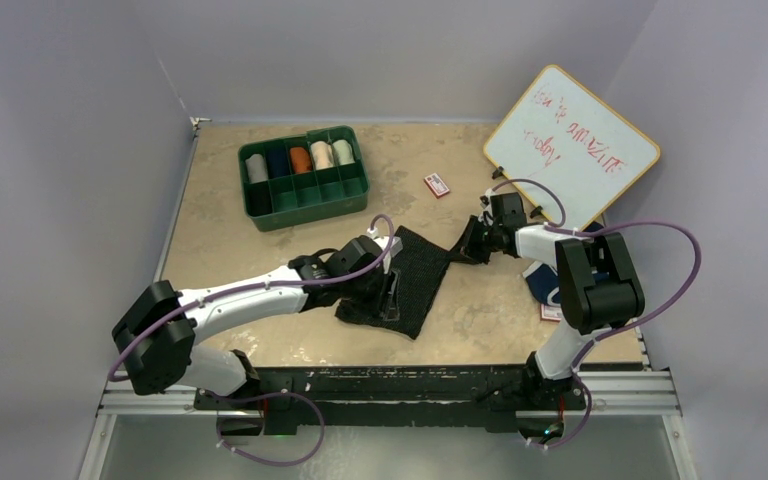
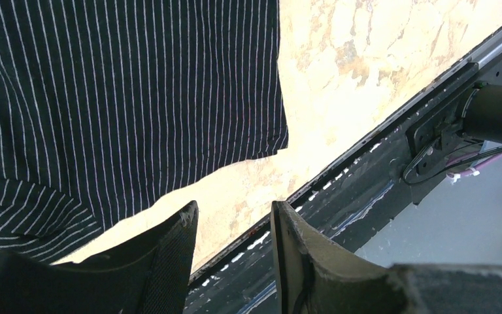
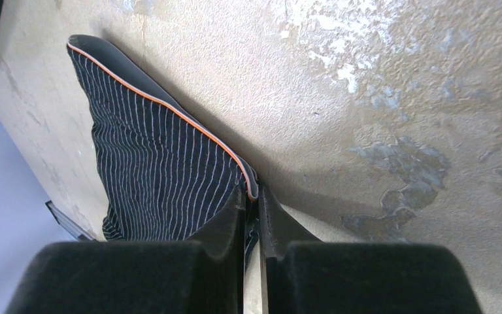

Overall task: Roll the underwear
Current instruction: Fold the underwear at the center of the board.

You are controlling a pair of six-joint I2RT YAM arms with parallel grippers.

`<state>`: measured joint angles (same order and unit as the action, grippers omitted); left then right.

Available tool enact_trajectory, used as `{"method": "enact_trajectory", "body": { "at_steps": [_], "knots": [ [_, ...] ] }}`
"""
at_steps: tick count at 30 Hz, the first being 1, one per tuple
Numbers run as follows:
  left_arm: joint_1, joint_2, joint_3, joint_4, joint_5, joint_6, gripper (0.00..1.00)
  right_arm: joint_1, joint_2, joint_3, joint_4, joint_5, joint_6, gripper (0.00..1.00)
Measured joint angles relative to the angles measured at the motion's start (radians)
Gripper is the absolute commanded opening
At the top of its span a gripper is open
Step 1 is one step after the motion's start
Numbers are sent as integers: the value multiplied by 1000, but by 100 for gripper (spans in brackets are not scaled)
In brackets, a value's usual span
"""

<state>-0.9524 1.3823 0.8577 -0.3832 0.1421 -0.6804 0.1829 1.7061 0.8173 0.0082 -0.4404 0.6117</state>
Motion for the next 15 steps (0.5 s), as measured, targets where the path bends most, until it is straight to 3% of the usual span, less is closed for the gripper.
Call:
{"method": "enact_trajectory", "body": {
  "at_steps": [9, 15],
  "knots": [
    [-27, 103, 70, 31, 8, 68, 41, 0, 0, -3, 5, -6, -1, 4],
    [-110, 267, 219, -14, -39, 107, 41, 0, 0, -3, 2, -6, -1, 5]
  ]
}}
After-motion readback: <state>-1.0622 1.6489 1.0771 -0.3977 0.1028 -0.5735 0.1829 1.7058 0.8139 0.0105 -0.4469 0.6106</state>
